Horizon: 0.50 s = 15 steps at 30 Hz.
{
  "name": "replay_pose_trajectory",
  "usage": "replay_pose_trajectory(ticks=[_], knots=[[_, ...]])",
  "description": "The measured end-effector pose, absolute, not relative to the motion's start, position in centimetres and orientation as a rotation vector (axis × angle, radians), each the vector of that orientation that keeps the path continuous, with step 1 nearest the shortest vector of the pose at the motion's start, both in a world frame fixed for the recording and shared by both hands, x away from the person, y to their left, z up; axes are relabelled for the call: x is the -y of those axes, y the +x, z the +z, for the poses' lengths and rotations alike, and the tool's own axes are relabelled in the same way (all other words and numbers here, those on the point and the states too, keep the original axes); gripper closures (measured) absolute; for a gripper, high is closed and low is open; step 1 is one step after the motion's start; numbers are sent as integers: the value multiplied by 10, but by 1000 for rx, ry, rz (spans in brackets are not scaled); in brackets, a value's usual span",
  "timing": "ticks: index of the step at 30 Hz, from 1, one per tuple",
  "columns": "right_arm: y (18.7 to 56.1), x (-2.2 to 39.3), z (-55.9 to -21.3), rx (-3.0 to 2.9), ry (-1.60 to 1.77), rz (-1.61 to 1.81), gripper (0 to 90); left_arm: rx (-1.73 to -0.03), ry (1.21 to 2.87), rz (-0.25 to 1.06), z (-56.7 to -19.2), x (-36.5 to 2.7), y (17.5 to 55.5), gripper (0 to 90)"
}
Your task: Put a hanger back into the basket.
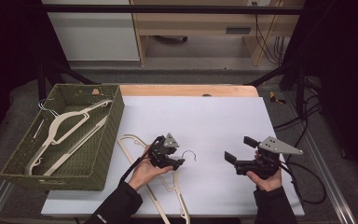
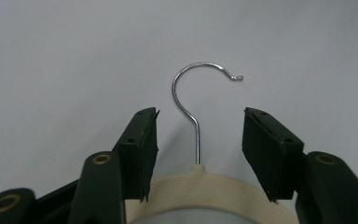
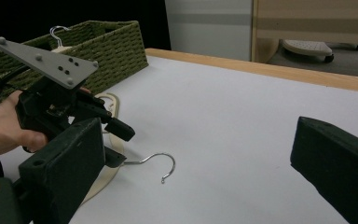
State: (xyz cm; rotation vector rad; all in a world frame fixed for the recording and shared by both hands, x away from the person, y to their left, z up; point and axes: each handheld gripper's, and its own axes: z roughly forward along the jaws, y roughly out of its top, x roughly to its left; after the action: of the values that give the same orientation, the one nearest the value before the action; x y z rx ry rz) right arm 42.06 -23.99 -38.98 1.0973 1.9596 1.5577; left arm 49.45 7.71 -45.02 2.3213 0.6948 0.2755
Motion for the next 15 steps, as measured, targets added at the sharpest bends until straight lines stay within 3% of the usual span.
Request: replay_pose_trajectory(ticks=[15], knots=[[421, 239, -391, -1971, 1101, 1541, 35, -721, 2386, 245, -466, -71, 503, 694]])
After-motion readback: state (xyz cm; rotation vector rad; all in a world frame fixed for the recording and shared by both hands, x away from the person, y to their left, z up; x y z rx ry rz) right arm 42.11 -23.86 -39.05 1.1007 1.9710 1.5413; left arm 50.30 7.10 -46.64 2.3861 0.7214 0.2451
